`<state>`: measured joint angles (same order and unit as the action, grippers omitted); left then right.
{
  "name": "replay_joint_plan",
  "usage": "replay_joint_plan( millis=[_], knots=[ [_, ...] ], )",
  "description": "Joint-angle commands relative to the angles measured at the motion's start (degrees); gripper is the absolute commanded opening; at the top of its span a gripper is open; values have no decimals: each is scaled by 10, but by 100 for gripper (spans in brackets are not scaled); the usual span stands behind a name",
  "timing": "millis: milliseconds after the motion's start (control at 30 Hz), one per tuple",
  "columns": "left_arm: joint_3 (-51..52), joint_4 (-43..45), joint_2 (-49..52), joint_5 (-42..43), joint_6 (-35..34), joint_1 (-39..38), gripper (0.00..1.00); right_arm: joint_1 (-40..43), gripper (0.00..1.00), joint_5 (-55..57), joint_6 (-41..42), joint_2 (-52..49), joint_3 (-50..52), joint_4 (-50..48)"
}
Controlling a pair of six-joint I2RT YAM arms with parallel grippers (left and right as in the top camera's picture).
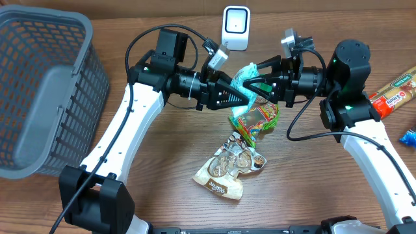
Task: Scan the item barcode
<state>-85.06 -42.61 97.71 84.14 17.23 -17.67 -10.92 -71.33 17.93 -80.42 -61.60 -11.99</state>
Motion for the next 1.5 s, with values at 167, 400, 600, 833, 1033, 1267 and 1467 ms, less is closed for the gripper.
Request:
replay_joint_plan(
  millis=[167, 400, 600, 833, 1033, 1267, 1467],
  knots=[
    [-8, -2, 1, -9, 7, -6, 100, -3, 4, -7, 1, 0, -6, -5],
    [-8, -21, 1, -104, -38, 46, 100, 10, 4, -2, 20, 0, -6, -32],
    [-8, -82, 1, -201, -37, 128, 100, 32, 4, 15, 34, 0, -6, -46],
    [-8, -119, 1, -381, -59, 157, 100, 32, 4, 112, 36, -2, -8, -32],
    [-8, -130, 1, -596, -128, 127, 100, 31, 4, 177, 31, -50, -43, 20],
    [-8, -131, 1, -656, -136, 101, 100, 31, 4, 206, 13, -164, -166, 97],
    [-8, -142, 10, -657, -139, 98, 100, 22, 4, 341, -61, -244, -309, 243]
  ],
)
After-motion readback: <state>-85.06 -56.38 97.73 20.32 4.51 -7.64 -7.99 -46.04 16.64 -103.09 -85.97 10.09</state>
